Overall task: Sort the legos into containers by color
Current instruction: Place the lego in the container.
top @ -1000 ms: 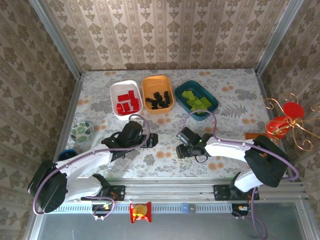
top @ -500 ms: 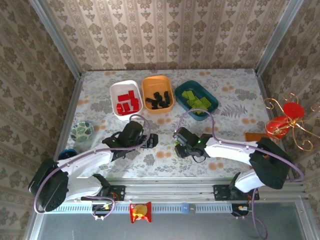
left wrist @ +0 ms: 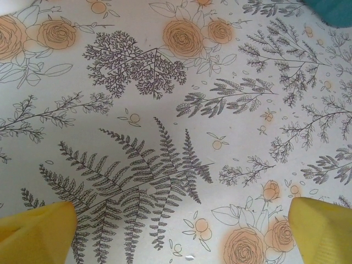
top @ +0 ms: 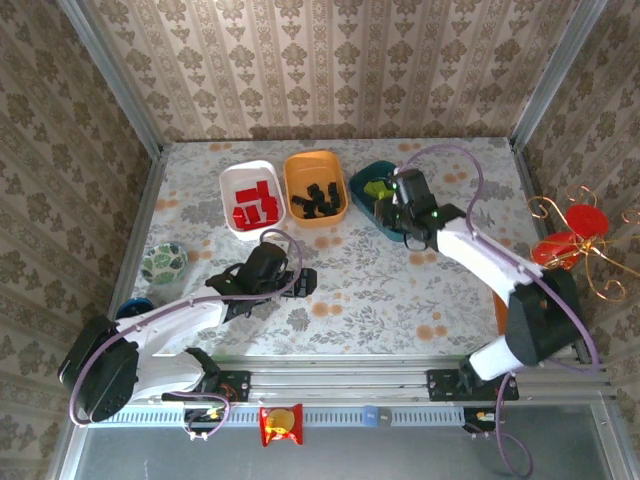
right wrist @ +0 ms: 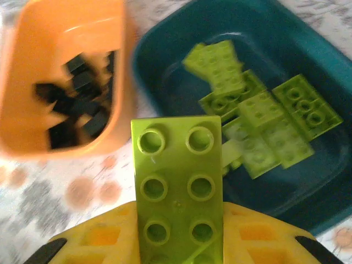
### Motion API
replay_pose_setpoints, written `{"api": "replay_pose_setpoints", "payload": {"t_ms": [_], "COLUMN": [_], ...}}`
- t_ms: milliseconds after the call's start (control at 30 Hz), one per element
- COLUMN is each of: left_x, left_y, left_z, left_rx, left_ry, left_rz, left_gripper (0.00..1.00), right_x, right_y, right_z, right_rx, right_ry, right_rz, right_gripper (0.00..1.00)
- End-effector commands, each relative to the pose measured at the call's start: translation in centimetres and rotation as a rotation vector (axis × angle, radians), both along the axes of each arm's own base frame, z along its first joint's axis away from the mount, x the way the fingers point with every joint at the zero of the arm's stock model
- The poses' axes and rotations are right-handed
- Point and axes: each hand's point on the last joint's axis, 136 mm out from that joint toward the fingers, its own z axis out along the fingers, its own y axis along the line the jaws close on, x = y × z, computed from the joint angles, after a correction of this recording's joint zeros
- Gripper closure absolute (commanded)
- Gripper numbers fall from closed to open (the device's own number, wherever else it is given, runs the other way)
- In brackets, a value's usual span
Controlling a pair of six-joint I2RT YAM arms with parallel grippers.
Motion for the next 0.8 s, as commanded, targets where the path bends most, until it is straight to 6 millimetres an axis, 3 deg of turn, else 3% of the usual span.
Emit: {"api": "replay_pose_setpoints", "payload": {"t_ms": [0,100,200,233,300,367,533,767], "left_x": [0.0,-0.1,-0.1,-0.1,-0.1,0.0,0.4,1.5], "left_y": [-0.5,-0.4,-0.4,-0.3,-0.3,-0.2,-0.1,1.5], "left_z": [1.1,1.1,1.1,1.1,1.1,1.1,1.8,6.3], "left_rx": [-0.024,-0.024,-0.026,-0.024,-0.022,-0.017,-0.004,-0.013], "left_ry": [-0.001,-0.001,-0.001,0.001,-0.002,-0.005,-0.027,-0.189], "left_rz": [-0.004,-0.004,-0.002,-0.002,-0.003,0.001,0.003,0.067], "left_gripper": [0.0,0.0,0.0,0.0,0.0,0.0,0.0,0.0], "right_x": [3.1,5.2,6.1,6.3,6.6,6.7,5.4,0.0], "right_y": [-2.0,-3.6,-4.0,-4.0,-3.8,-3.6,-2.8,-1.1], "right_z": [-2.2,-4.2,-5.4,-5.4,-5.1,-4.0,0.6,5.3], "right_rx": [0.001,-0.026,-0.042,-0.041,-0.031,-0.011,0.045,0.064], "right_ry": [0.061,0.12,0.155,0.155,0.153,0.125,0.019,-0.13], "right_rz": [-0.083,-0.147,-0.168,-0.17,-0.168,-0.164,-0.136,-0.087], "right_gripper": [0.8,0.79,0.74,0.69,0.5,0.37,0.26,0.02]}}
